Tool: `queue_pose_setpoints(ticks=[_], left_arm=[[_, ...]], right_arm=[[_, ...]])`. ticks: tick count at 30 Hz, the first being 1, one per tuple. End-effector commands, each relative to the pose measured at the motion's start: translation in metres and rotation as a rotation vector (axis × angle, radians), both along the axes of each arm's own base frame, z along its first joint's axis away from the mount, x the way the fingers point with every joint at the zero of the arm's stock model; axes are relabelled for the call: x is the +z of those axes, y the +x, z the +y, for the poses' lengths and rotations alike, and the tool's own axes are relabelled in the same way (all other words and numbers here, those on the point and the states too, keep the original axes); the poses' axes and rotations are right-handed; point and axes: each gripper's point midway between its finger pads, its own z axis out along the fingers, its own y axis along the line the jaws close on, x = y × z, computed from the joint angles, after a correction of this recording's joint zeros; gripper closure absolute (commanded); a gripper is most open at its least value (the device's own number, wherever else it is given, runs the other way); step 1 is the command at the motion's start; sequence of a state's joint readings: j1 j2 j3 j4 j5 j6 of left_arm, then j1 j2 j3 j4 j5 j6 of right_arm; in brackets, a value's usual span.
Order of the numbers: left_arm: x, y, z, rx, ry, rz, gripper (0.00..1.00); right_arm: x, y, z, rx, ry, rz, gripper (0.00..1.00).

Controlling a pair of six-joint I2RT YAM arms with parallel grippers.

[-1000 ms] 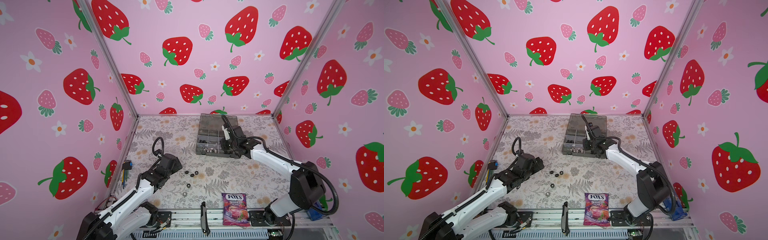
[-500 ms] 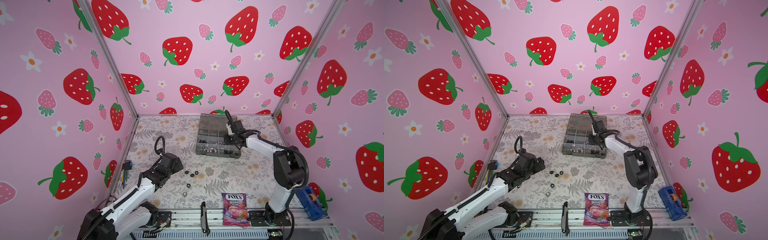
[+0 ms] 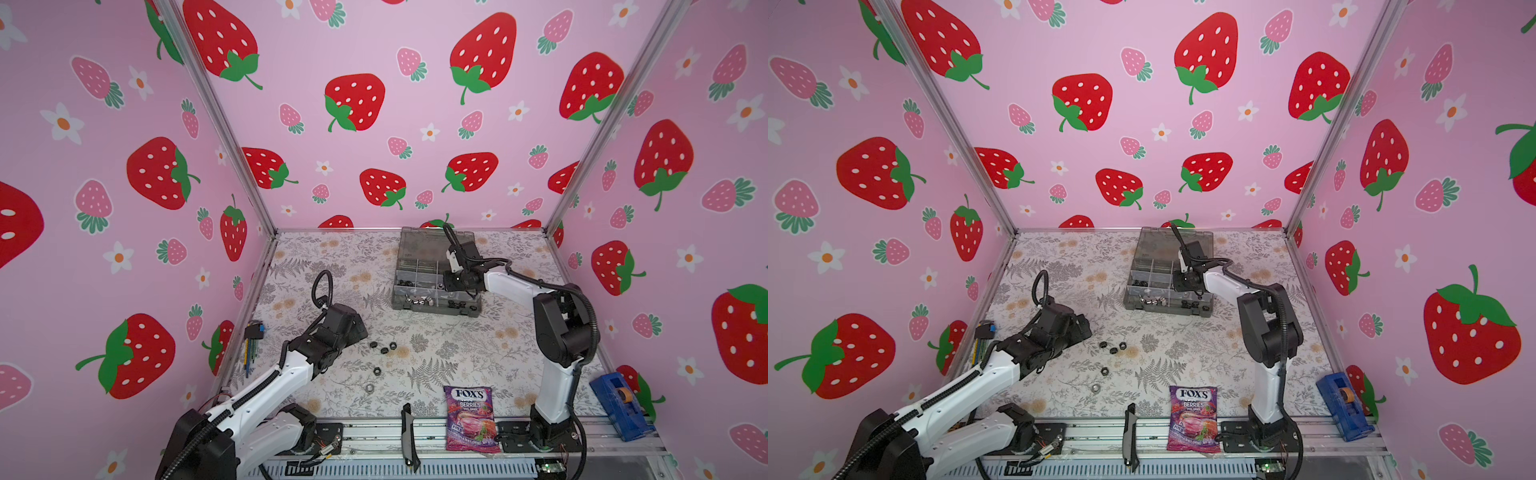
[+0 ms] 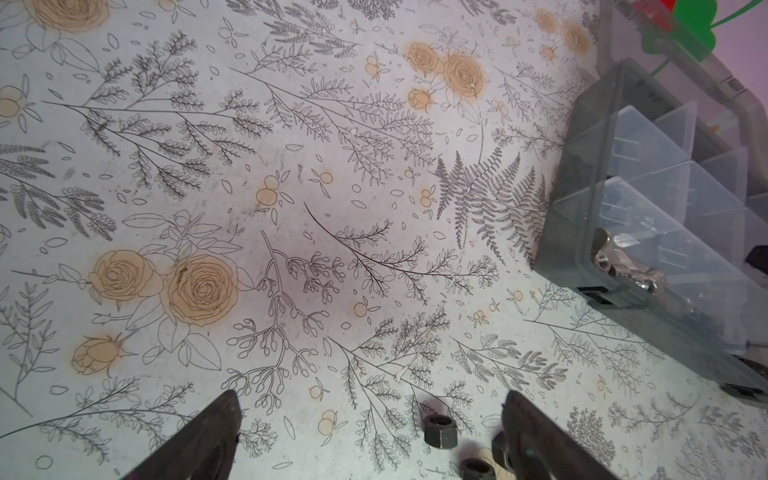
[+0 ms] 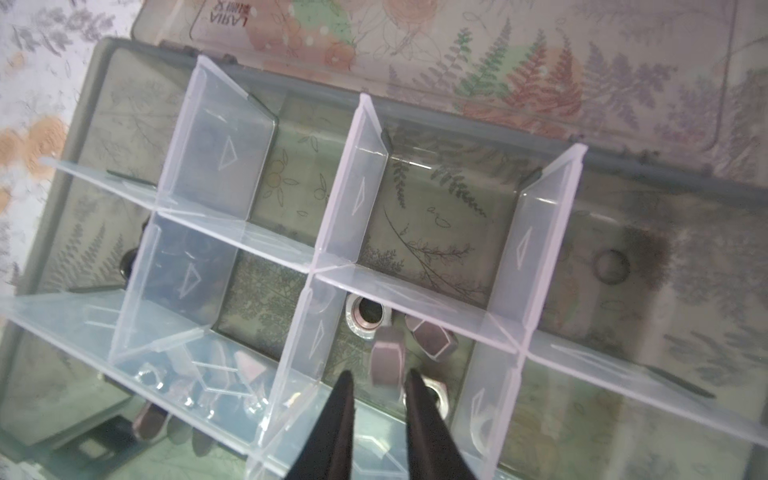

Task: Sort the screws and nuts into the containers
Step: 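Lower the silver nut into the silver-nut compartment and open the right gripper, then move the right gripper to the table edge and lower onto a silver nut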

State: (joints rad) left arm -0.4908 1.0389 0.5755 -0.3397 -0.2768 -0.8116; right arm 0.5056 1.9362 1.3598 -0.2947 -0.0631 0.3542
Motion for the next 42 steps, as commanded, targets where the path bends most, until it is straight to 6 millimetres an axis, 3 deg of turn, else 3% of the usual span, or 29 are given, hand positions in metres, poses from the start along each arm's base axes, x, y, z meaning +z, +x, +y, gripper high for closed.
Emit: queue_pose_setpoints(ticks=[1,6,12,16,19,28,32,36,42], left_arm=[[0.014,0.007,0.001,0.021,-0.001,-0.034,0.01],[0.014,0.006,0.002,0.028,-0.002,-0.031,0.01],[0.014,-0.001,0.016,0.107,0.007,-0.017,0.01],[0.006,-0.011,0.034,0.204,0.014,0.011,0.01],[0.004,-0.016,0.045,0.246,0.002,0.027,0.01],[0.005,-0.02,0.084,0.326,0.004,0.057,0.01],[0.009,-0.018,0.096,0.349,-0.013,0.057,0.01],[0.009,-0.016,0.107,0.388,-0.035,0.077,0.01],[0.006,-0.015,0.119,0.426,-0.04,0.107,0.01]], right_arm=[[0.013,-0.001,-0.003,0.001,0.001,-0.019,0.62],[0.028,-0.007,-0.006,0.0,0.016,-0.048,0.59],[0.061,-0.021,-0.005,0.0,0.04,-0.114,0.6],[0.078,-0.048,0.014,0.065,0.026,-0.155,0.6],[0.083,-0.08,0.04,0.169,0.002,-0.177,0.61],[0.057,-0.212,0.122,0.586,-0.088,-0.081,0.59],[0.043,-0.262,0.148,0.76,-0.142,-0.041,0.59],[0.024,-0.299,0.165,0.902,-0.218,-0.007,0.58],[0.001,-0.333,0.184,1.048,-0.292,0.042,0.58]])
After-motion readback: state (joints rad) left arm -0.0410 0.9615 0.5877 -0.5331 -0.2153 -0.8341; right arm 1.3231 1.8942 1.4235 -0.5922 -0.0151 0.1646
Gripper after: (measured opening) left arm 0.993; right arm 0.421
